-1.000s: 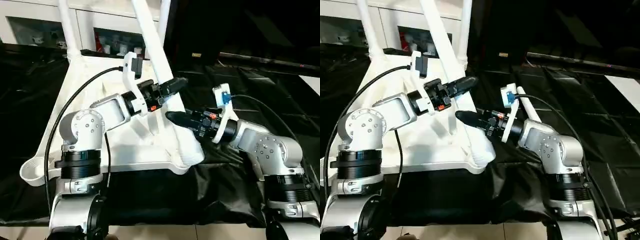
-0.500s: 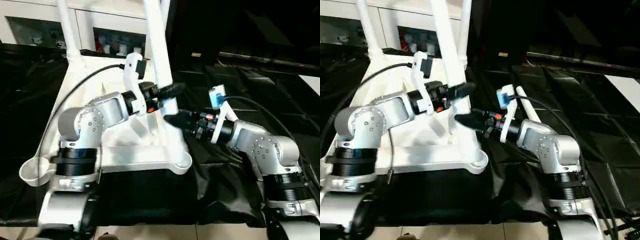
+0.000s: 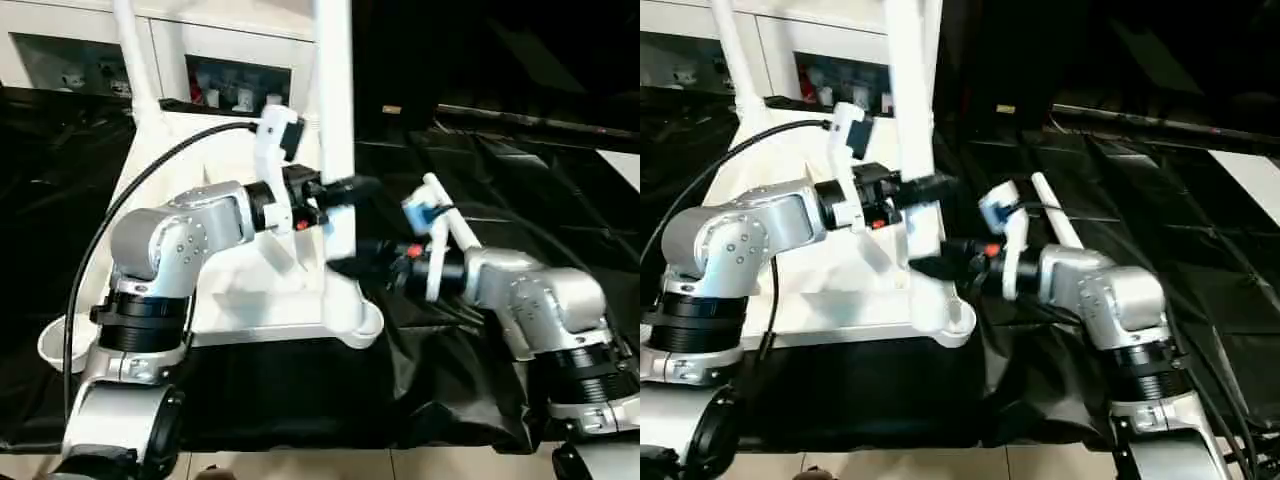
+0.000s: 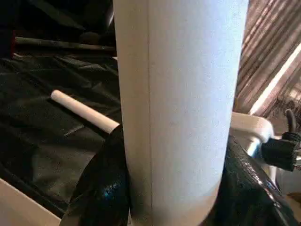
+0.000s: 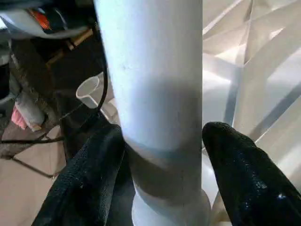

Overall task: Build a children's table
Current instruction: Pick table leg

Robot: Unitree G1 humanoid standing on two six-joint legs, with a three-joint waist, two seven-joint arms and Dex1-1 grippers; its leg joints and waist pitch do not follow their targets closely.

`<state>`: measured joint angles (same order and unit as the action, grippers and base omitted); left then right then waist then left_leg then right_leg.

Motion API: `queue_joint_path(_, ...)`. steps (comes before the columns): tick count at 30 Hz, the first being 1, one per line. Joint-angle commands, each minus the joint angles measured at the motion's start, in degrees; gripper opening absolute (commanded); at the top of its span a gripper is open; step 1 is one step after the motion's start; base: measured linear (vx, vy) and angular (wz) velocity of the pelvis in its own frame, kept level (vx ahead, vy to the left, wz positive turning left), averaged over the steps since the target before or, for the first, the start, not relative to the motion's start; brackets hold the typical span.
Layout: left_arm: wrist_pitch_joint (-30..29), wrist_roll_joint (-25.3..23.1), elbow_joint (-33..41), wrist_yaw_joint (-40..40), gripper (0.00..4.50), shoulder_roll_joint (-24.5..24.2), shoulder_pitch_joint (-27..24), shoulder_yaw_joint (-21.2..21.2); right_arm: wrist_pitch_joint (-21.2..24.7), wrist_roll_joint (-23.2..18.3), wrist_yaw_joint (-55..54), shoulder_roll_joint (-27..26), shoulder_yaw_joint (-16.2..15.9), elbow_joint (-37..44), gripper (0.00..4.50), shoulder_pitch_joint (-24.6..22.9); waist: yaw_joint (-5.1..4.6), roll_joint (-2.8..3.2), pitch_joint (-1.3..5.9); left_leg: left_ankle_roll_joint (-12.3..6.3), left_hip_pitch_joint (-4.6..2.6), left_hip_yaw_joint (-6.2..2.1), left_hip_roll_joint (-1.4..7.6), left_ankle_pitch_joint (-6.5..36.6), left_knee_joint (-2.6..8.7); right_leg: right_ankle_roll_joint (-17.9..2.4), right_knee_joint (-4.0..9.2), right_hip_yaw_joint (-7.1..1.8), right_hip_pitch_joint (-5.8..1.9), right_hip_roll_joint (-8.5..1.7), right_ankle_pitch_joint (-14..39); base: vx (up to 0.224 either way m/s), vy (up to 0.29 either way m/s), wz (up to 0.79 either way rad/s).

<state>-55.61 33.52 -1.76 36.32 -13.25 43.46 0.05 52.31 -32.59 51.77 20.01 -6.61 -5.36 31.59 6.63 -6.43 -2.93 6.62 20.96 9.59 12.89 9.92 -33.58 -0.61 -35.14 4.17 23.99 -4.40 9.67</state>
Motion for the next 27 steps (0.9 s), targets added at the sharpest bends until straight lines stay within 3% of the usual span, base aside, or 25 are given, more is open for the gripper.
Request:
queue_joint_path(1,0.6,-0.26,1.38,0.73,1.84,0.03,1.09,-0.85,0.57,1.03,0.47,1.0,-0.41,0.09,2.99,0.67,0.21,0.27,3.71,2.02,-0.13,0.56,-0.02,7.24,3.6,-5.67,3.85,-2.12,-3.61,-2.84,13.56,0.0,0.0,0.0)
queue_joint_path(9,1.03,-0.16,1.5,0.97,1.84,-0.3,0.86,-1.13,0.25,1.74,0.89,1.5,-2.46,-0.26,2.99,0.58,0.21,0.27,3.72,2.11,-0.12,0.53,-0.02,7.4,3.57,-5.33,3.88,-2.13,-3.62,-2.85,14.01,0.0,0.0,0.0)
queue_joint_path(27,0.6,1.15,2.06,1.8,1.84,-0.18,0.84,-1.16,-0.32,2.2,1.32,0.92,-3.03,-1.46,2.99,0.65,0.27,0.24,3.79,2.15,-0.15,0.57,-0.05,7.01,3.46,-6.01,3.7,-2.14,-3.7,-2.83,12.9,0.0,0.0,0.0)
